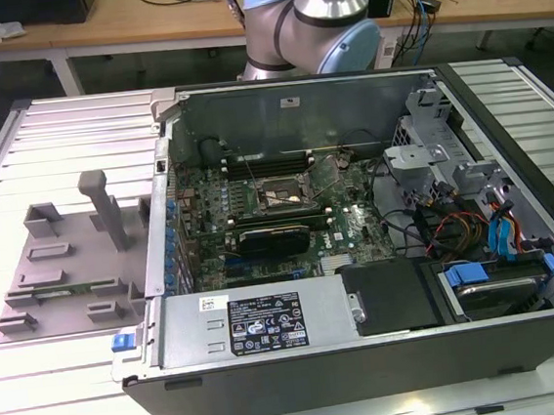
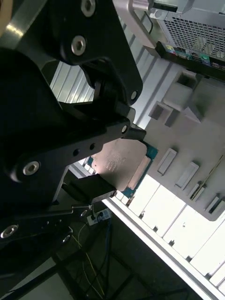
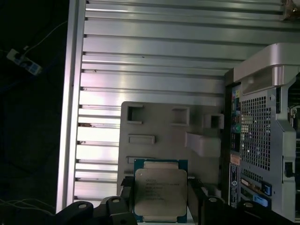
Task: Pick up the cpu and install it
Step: 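Pick up the cpu and move it towards the insertion slot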
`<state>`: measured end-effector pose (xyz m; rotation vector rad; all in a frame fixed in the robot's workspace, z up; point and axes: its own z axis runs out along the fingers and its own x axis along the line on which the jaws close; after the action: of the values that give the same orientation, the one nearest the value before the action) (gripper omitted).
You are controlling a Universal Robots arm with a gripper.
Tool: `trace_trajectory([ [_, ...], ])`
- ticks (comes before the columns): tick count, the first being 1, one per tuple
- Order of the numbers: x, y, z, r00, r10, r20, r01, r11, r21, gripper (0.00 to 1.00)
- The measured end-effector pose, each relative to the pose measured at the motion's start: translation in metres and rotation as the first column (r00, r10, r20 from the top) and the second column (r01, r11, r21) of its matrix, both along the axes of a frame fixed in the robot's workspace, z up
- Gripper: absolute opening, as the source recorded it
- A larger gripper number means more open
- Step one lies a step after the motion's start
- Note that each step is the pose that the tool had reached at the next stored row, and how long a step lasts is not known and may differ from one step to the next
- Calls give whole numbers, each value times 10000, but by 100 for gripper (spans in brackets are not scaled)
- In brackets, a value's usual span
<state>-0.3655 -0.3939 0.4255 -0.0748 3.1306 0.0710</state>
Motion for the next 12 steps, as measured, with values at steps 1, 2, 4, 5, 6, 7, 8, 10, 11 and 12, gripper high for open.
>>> trace_trajectory([
  [1, 45, 0, 1, 10000, 0, 0, 0, 10000, -1, 55],
  [2, 93, 0, 0, 10000, 0, 1, 0, 10000, 0, 55],
  [4, 190, 0, 0, 10000, -1, 0, 1, 10000, 0, 55],
  [5, 222, 0, 0, 10000, -1, 1, 1, 10000, 0, 55],
  [6, 249, 0, 0, 10000, 0, 0, 0, 10000, -1, 55],
  [7, 306, 0, 0, 10000, 0, 1, 0, 10000, 1, 55],
  [8, 368, 0, 0, 10000, 1, 1, -1, 10000, 1, 55],
  [10, 473, 0, 0, 10000, -1, 1, 1, 10000, 2, 55],
  [11, 517, 0, 0, 10000, 0, 0, 0, 10000, 1, 55],
  [12, 551, 0, 0, 10000, 0, 1, 0, 10000, 2, 55],
])
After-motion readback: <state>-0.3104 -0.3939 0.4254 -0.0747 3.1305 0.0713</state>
